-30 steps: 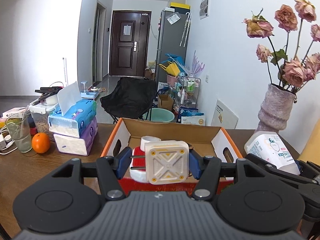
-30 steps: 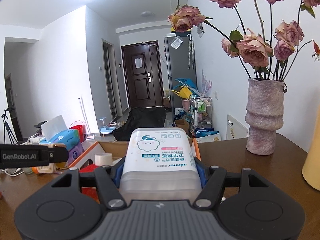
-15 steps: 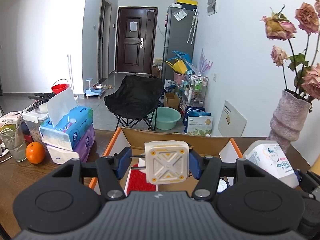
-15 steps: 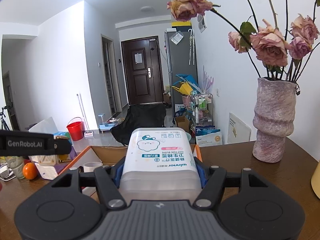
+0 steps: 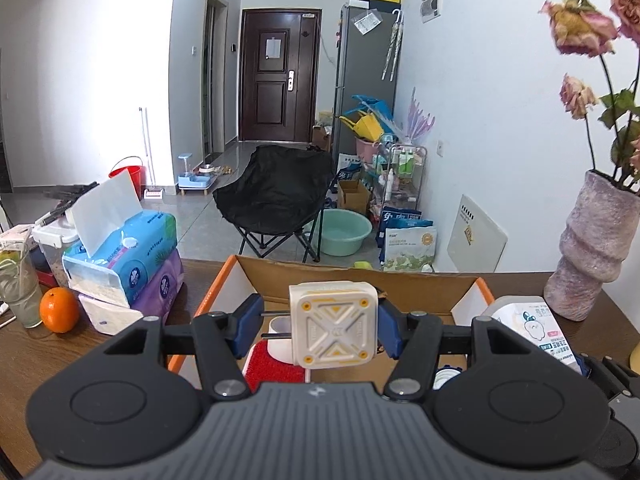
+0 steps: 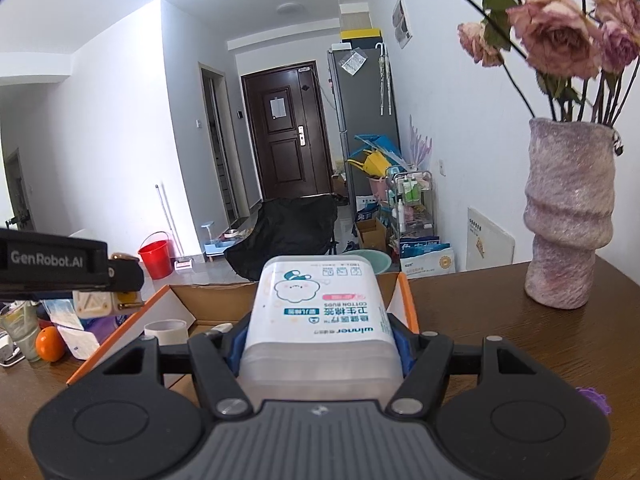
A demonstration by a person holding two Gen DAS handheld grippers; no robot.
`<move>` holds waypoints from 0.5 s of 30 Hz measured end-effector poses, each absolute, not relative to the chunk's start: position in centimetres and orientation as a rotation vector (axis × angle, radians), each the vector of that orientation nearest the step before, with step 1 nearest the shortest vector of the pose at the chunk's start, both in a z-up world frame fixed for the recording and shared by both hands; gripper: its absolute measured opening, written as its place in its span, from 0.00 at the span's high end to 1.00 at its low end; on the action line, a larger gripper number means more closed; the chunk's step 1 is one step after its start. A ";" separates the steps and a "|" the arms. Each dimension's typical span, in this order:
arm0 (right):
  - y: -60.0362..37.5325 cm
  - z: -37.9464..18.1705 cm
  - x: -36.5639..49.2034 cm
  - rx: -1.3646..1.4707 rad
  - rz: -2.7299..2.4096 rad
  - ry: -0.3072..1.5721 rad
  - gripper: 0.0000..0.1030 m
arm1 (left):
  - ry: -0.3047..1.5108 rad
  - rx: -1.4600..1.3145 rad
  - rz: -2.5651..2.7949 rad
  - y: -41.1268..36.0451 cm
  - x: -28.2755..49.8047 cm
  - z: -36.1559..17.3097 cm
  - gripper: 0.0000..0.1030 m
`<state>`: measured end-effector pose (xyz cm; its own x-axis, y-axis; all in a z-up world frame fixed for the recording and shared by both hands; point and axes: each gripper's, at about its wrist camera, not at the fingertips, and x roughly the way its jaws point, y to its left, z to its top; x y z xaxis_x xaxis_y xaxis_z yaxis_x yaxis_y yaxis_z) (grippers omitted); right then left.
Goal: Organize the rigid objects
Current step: 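Carry the plug adapter and cotton bud box over the red cardboard box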
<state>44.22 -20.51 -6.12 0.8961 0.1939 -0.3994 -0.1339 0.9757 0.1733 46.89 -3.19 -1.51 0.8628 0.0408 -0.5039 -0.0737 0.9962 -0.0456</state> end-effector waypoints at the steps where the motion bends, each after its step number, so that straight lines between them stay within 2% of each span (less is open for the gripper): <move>1: -20.4 -6.3 44.5 0.137 0.171 0.429 0.37 | 0.531 -0.063 0.060 -3.2 47.1 -1.7 0.41; 15: -19.7 -8.4 47.2 0.115 0.202 0.465 0.37 | 0.568 -0.044 0.076 -3.6 49.4 -5.1 0.41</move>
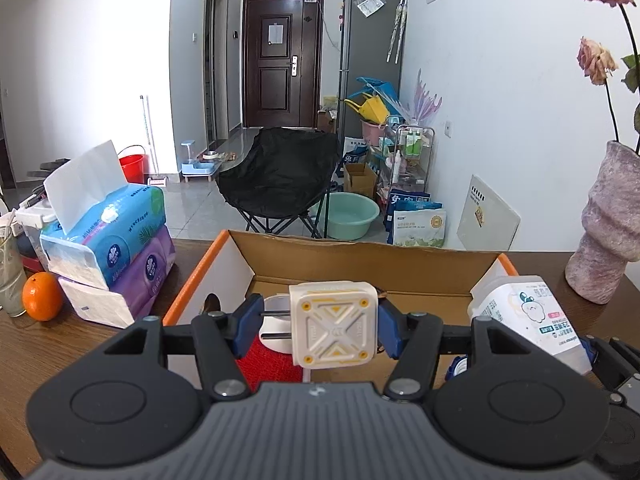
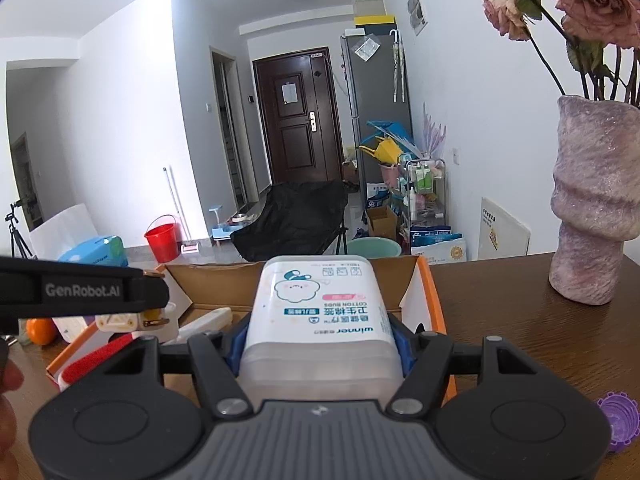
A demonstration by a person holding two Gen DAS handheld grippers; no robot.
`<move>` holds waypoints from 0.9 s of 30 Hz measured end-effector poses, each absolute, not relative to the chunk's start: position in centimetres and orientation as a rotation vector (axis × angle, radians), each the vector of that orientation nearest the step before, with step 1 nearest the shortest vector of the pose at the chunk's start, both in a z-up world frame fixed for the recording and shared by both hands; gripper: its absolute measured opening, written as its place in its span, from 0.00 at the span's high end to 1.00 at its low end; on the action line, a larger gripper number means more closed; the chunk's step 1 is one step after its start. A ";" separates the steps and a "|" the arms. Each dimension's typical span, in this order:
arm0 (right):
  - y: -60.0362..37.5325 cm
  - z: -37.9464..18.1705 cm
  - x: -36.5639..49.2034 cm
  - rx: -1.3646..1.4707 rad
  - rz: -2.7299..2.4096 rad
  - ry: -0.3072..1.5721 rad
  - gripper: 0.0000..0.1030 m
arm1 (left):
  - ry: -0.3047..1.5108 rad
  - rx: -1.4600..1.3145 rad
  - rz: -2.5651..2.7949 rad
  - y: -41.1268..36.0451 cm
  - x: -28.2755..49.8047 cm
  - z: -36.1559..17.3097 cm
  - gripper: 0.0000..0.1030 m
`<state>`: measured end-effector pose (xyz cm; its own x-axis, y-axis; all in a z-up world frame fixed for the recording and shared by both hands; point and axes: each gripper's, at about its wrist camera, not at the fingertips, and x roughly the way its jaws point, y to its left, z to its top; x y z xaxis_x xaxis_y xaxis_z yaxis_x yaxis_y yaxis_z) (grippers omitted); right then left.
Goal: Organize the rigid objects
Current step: 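Carry the plug adapter and cotton bud box over the red cardboard box, then lower the plug adapter and cotton bud box into the box and open both tools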
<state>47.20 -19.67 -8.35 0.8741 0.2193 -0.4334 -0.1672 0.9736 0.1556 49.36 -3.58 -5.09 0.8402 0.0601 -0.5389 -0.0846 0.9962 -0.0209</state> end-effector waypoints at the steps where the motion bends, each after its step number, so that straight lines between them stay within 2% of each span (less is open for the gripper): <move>1: -19.6 -8.5 47.2 0.113 0.202 0.467 0.37 | 0.569 -0.045 0.078 -3.6 49.4 -5.2 0.41; 7: -19.4 -9.2 48.1 0.108 0.212 0.497 0.37 | 0.570 -0.042 0.087 -3.4 49.3 -5.3 0.40; 9: -19.4 -9.5 48.3 0.107 0.222 0.519 0.35 | 0.559 -0.042 0.087 -3.2 49.0 -5.2 0.23; 10: -19.3 -9.5 48.3 0.104 0.221 0.522 0.31 | 0.546 -0.045 0.096 -3.1 48.8 -5.1 0.09; 11: -19.3 -9.5 48.3 0.099 0.214 0.524 0.18 | 0.527 -0.047 0.107 -2.9 48.4 -4.9 0.02; 12: -19.2 -9.5 48.2 0.093 0.210 0.518 0.09 | 0.511 -0.049 0.109 -2.7 48.1 -4.7 0.02; 15: -19.2 -9.3 48.1 0.095 0.199 0.511 0.01 | 0.512 -0.065 0.122 -2.1 47.9 -4.4 0.00; 27: -19.9 -9.0 47.5 0.118 0.176 0.518 0.00 | 0.536 -0.088 0.139 -1.1 47.4 -4.7 0.00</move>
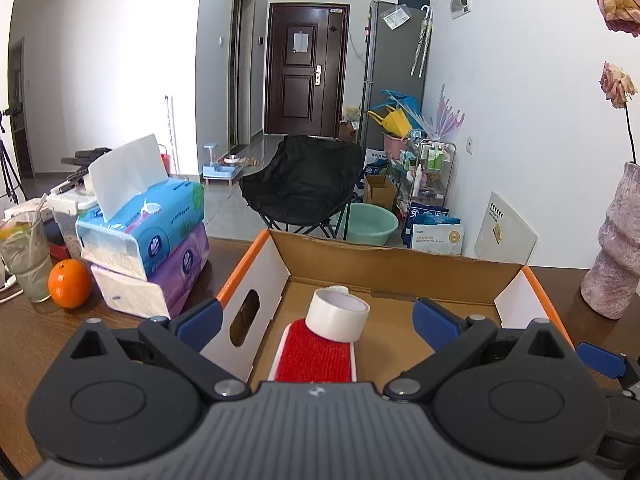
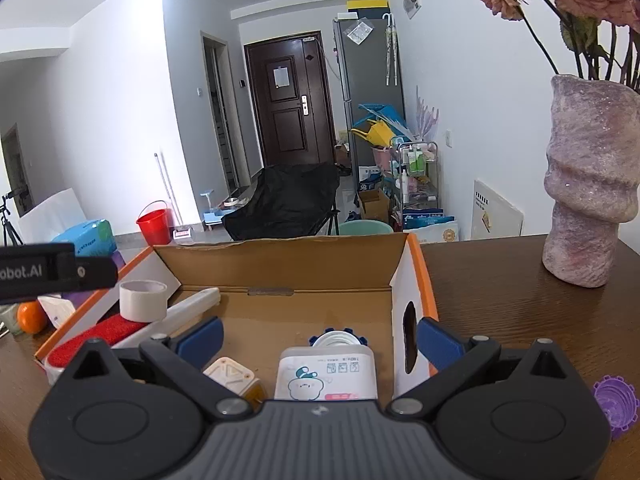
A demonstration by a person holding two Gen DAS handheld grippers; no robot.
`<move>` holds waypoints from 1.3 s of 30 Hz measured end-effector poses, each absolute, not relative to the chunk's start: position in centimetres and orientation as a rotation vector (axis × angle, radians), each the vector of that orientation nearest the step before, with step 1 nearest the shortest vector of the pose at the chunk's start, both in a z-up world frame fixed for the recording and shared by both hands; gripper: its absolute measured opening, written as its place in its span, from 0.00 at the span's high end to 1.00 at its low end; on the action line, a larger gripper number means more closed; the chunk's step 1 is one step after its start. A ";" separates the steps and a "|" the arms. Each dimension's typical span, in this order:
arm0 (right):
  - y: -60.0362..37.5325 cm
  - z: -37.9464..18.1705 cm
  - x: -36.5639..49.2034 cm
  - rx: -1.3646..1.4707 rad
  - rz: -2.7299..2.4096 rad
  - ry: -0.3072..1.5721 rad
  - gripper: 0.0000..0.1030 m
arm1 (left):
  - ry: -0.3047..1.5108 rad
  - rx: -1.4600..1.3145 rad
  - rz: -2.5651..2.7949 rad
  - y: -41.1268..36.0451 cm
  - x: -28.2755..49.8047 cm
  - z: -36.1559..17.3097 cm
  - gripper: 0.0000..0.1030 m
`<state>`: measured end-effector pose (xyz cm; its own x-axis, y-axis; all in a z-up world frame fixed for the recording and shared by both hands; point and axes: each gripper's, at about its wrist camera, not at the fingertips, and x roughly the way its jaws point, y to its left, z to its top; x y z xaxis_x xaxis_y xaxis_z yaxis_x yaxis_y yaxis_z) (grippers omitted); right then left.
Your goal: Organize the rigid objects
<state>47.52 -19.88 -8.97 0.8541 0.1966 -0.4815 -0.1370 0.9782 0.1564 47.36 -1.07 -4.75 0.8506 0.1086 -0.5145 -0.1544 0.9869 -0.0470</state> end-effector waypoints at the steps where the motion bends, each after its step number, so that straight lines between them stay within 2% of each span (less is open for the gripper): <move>1: -20.0 -8.9 47.3 0.119 0.169 0.516 0.00 | 0.534 -0.088 0.137 -1.0 47.2 -4.7 0.00; 19: -21.8 -7.6 43.3 0.074 0.132 0.493 0.00 | 0.524 -0.098 0.114 -1.0 44.3 -3.7 0.00; 39: -25.6 -6.8 36.2 0.022 0.110 0.452 0.00 | 0.493 -0.051 0.055 -3.1 36.5 -2.9 0.00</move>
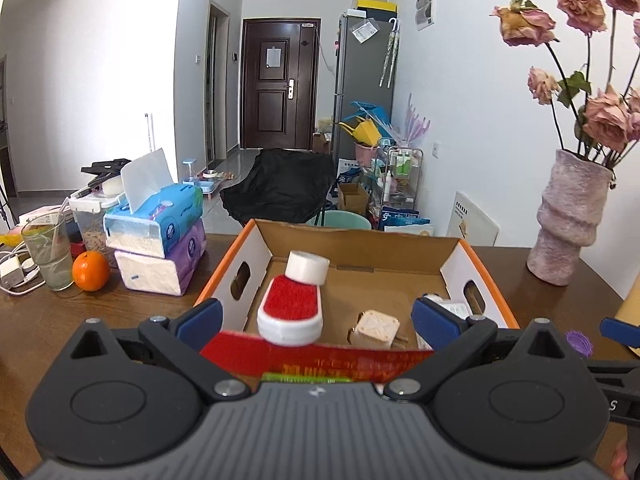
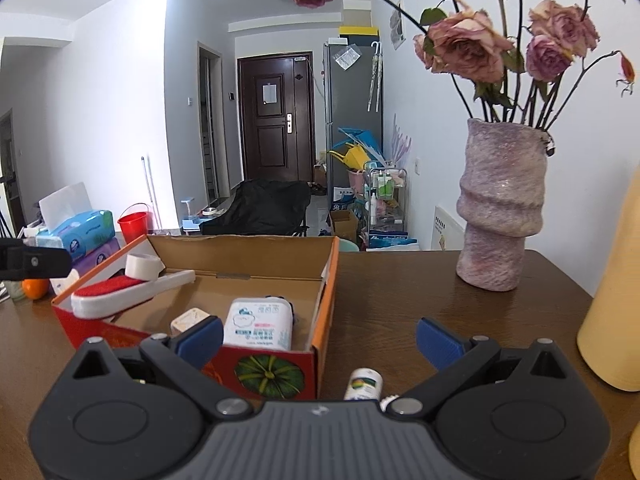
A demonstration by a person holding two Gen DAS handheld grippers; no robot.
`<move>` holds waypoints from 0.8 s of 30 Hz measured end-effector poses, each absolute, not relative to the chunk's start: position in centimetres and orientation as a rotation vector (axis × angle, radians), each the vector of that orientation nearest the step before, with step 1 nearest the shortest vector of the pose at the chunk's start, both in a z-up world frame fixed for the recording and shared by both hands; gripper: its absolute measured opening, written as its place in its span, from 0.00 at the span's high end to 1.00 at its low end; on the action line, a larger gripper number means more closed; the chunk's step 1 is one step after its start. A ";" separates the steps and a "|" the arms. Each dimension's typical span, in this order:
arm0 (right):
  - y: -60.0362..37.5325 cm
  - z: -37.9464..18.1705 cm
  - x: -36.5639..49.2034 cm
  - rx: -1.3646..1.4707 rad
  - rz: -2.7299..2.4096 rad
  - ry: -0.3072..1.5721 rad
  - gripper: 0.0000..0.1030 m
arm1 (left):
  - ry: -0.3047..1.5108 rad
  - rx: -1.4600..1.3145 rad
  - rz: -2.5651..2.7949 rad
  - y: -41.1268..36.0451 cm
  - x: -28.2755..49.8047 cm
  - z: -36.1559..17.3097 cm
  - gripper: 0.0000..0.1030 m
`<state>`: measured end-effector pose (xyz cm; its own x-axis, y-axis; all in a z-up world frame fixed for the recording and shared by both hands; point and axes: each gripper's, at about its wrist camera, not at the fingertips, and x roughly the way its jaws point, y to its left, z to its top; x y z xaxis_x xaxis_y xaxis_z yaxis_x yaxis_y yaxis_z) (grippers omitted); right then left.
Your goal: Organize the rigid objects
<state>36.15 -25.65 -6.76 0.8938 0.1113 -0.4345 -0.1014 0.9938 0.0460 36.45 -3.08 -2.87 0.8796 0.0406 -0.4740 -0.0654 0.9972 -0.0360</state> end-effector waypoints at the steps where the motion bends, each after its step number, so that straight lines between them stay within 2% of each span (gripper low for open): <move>1: -25.8 -6.9 35.7 0.017 0.111 0.452 0.00 | 0.494 -0.050 0.053 -3.1 36.0 -3.0 0.00; 24: -27.9 -9.5 27.8 -0.063 0.108 0.476 0.00 | 0.543 -0.046 0.084 -1.2 29.5 -7.1 0.00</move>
